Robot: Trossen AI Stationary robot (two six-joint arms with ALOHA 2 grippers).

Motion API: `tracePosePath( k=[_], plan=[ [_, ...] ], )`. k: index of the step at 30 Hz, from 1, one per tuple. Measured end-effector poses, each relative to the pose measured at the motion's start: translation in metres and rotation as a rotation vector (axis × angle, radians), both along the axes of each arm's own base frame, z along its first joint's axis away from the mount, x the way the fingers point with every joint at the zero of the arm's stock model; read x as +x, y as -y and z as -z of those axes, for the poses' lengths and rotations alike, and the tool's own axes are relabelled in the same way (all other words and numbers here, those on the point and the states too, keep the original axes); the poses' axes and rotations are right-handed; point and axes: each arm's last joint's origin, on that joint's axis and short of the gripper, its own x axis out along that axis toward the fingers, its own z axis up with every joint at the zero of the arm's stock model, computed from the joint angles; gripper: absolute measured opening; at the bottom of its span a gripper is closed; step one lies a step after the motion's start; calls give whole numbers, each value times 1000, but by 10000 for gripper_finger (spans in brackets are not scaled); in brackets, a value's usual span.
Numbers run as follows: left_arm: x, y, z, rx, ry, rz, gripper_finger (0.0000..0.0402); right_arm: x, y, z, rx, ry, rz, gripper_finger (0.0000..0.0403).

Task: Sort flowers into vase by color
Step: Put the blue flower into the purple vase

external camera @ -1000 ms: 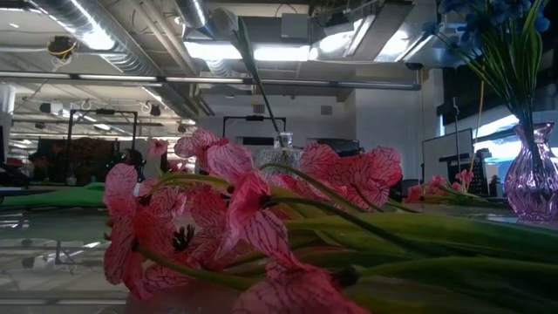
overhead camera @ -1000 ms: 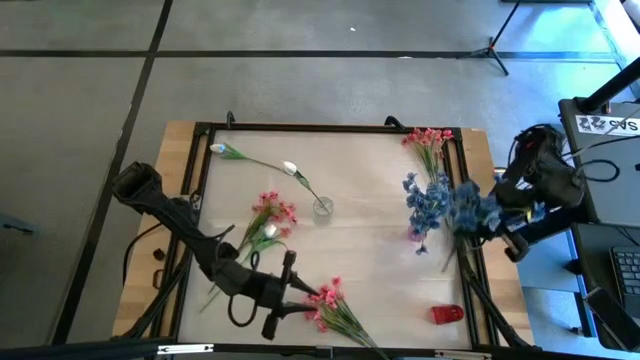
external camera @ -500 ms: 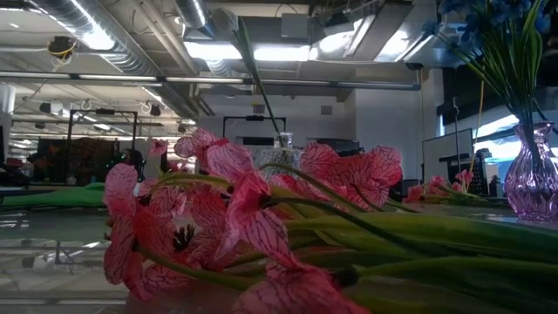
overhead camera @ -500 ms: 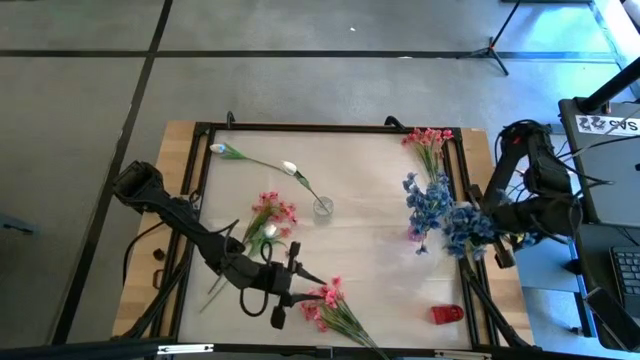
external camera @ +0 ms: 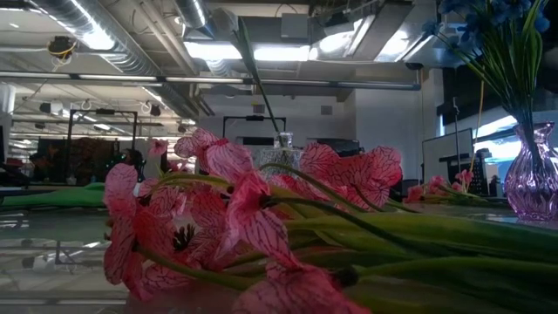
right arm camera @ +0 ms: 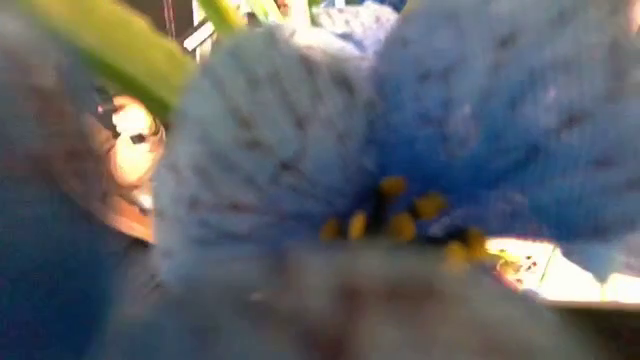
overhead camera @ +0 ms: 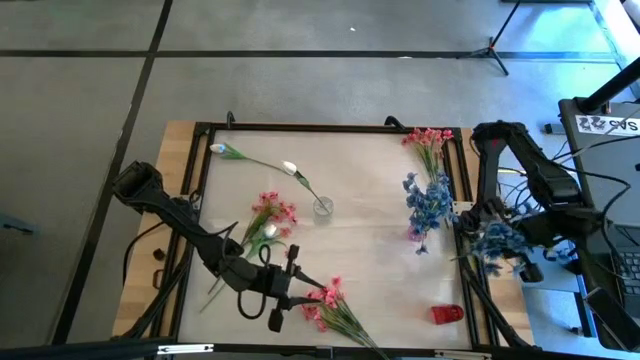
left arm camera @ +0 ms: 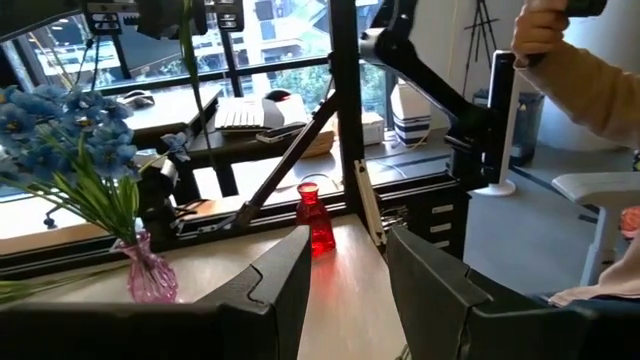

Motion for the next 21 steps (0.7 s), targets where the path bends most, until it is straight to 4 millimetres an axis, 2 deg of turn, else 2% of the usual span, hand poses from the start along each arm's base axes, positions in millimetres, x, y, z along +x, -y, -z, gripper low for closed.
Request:
tracePosePath(
  k=[10,21],
  plan=[
    [0,0,0,-1,0,1,130,-15,1,14,-22,100,58,13],
    [0,-1,0,-1,0,-3,130,-15,1,25,-193,146,38,11]
  ],
)
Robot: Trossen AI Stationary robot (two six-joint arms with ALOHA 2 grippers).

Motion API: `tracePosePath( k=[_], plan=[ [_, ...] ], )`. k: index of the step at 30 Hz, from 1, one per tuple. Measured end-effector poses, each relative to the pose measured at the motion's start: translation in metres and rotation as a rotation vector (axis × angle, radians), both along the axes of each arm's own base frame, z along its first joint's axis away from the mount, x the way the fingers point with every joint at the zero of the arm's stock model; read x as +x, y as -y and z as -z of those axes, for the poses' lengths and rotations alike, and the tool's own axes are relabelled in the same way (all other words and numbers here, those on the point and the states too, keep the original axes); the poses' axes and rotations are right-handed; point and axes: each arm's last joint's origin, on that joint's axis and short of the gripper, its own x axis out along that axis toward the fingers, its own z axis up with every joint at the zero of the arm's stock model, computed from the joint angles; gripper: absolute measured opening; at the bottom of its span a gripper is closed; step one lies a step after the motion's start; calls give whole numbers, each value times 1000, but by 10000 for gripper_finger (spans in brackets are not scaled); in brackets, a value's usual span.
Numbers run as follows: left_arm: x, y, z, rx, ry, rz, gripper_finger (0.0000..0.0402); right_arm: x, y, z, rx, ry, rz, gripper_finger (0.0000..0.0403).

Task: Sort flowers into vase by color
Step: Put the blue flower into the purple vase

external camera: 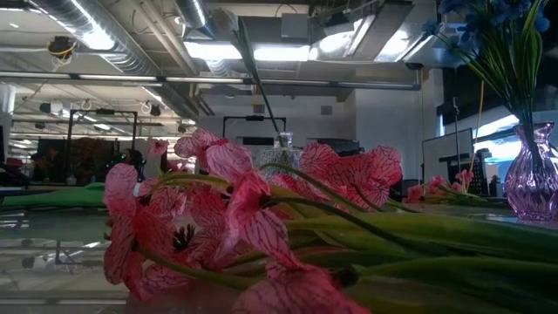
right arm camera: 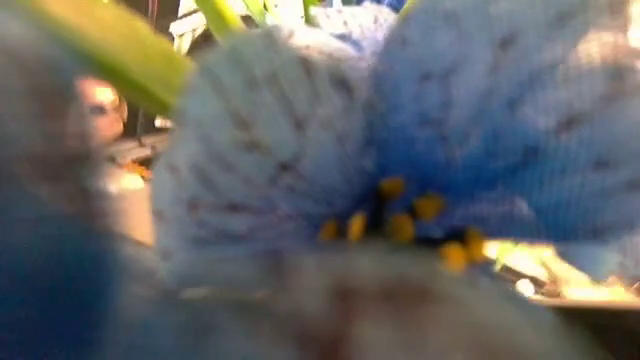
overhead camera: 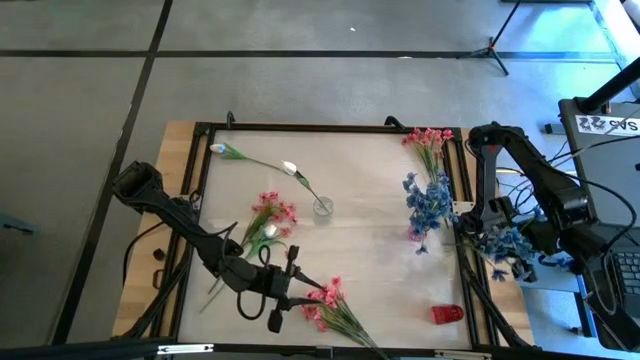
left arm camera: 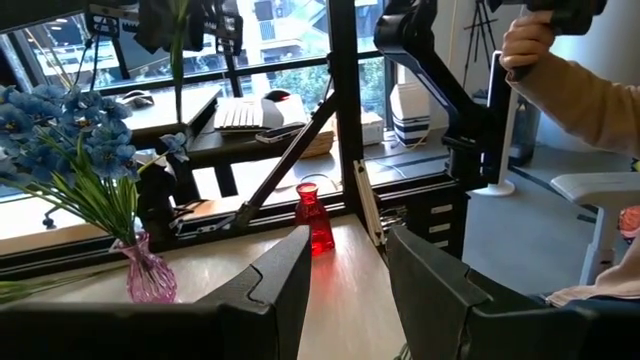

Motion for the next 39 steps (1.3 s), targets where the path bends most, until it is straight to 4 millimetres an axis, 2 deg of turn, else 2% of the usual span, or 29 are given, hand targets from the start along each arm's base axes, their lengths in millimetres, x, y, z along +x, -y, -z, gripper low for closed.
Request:
tracePosePath(
  k=[5,9,13,18,25,32,39],
  plan=[
    [2,-3,0,-1,0,-8,130,3,7,9,-147,-3,-11,10],
    [3,-4,0,-17,-3,-16,130,8,11,16,-144,-45,37,10],
    [4,-6,0,-17,-3,-21,130,13,12,32,-171,23,112,14],
    [5,-8,0,-23,-4,-28,130,18,17,52,-117,12,170,11],
    [5,-8,0,-23,-4,-29,130,23,21,69,-57,23,240,11],
    [5,-8,0,-23,-4,-29,130,31,21,77,-31,17,337,21],
    [5,-8,0,-23,-4,-28,130,40,23,86,95,-39,445,25]
  ],
)
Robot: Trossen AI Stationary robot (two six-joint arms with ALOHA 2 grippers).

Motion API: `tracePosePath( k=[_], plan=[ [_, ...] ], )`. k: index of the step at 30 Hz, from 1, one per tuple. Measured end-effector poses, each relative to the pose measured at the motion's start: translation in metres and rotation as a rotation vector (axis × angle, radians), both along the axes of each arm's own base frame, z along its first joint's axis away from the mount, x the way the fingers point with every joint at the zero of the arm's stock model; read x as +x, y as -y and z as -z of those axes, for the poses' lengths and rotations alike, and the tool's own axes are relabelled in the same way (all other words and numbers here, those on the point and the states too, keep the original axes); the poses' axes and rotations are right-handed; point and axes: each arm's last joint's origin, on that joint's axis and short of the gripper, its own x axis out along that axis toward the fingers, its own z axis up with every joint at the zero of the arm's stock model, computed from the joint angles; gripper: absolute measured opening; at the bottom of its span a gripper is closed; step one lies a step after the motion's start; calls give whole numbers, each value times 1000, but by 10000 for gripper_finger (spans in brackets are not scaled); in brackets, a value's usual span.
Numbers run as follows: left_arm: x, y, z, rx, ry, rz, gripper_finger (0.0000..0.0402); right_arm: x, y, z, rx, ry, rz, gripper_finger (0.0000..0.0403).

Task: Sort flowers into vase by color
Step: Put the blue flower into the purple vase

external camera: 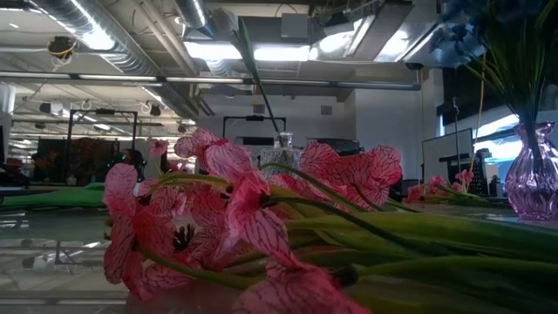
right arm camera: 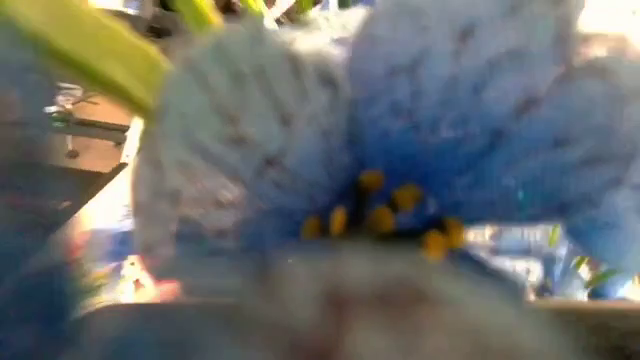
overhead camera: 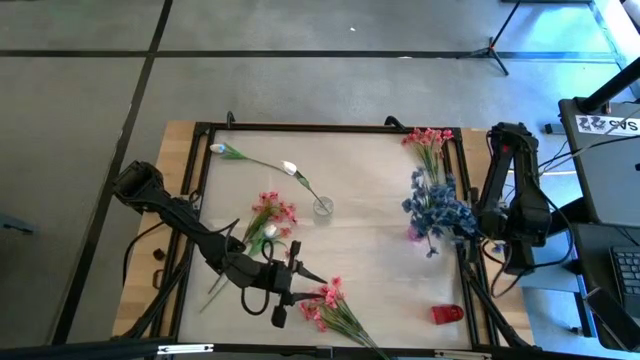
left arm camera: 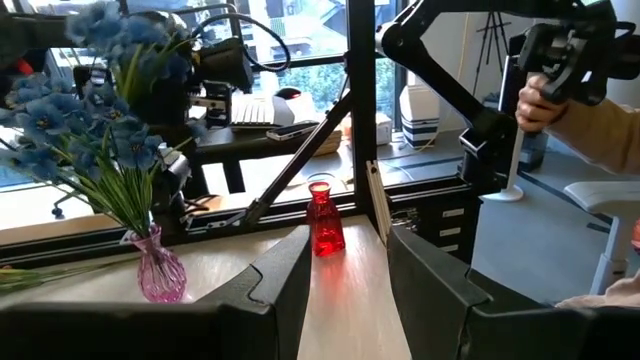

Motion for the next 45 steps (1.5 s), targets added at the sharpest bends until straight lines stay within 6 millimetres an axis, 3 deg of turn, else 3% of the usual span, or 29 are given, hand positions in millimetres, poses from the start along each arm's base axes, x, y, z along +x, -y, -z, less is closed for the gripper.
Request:
tracePosePath(
  k=[9,18,32,37,45],
  plan=[
    [0,0,0,0,0,0,130,9,3,5,157,-86,112,27],
    [0,0,0,0,0,0,130,12,3,6,178,-150,133,28],
    [-1,2,0,1,-1,6,130,22,-34,23,-31,-221,101,29],
    [-1,2,0,2,-3,6,130,24,-42,30,-46,-227,118,56],
    [-1,2,2,10,-14,6,130,25,-46,35,-14,-258,129,129]
  ],
)
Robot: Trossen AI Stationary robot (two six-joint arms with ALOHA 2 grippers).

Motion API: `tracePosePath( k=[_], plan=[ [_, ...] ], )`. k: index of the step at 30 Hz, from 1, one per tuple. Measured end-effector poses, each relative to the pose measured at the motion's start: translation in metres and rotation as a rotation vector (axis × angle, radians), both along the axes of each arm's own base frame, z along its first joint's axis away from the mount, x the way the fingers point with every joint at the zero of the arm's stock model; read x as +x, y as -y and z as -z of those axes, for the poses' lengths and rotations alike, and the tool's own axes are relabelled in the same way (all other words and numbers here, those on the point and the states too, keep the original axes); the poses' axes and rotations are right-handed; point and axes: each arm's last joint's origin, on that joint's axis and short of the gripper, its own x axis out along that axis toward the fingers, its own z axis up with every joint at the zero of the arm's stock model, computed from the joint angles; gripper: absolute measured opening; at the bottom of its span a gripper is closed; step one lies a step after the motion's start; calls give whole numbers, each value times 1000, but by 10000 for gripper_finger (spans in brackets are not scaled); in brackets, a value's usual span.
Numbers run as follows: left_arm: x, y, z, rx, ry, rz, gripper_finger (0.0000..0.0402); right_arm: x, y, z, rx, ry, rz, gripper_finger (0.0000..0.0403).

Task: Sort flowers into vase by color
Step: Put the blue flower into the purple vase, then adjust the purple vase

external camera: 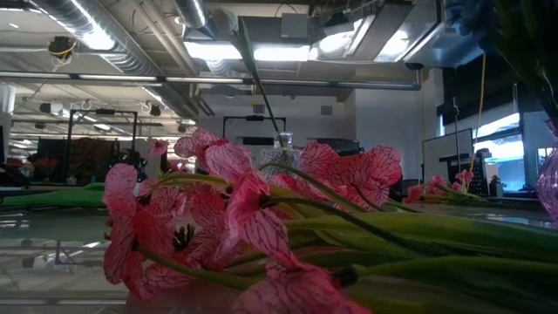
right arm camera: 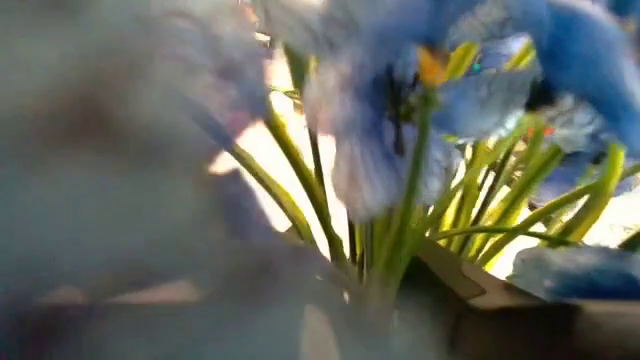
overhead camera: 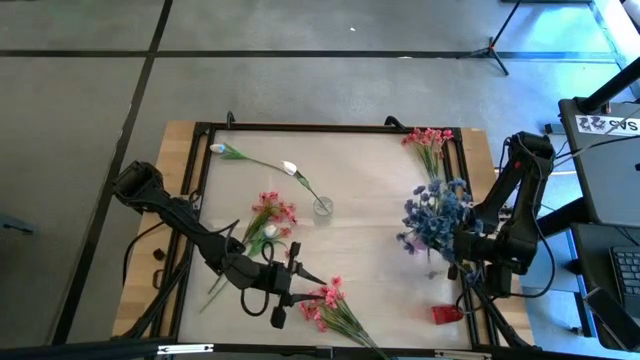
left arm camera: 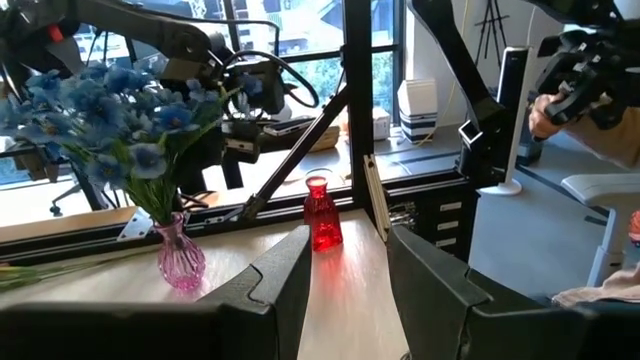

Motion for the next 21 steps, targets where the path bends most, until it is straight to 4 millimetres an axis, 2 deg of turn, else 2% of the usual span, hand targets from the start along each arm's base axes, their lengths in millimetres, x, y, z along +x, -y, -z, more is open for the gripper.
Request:
tracePosePath(
  k=[12,21],
  plan=[
    [0,0,1,3,-4,0,130,-1,-3,2,69,-152,-13,205],
    [0,0,1,3,-4,0,130,-1,-7,2,90,-182,-38,202]
  ],
)
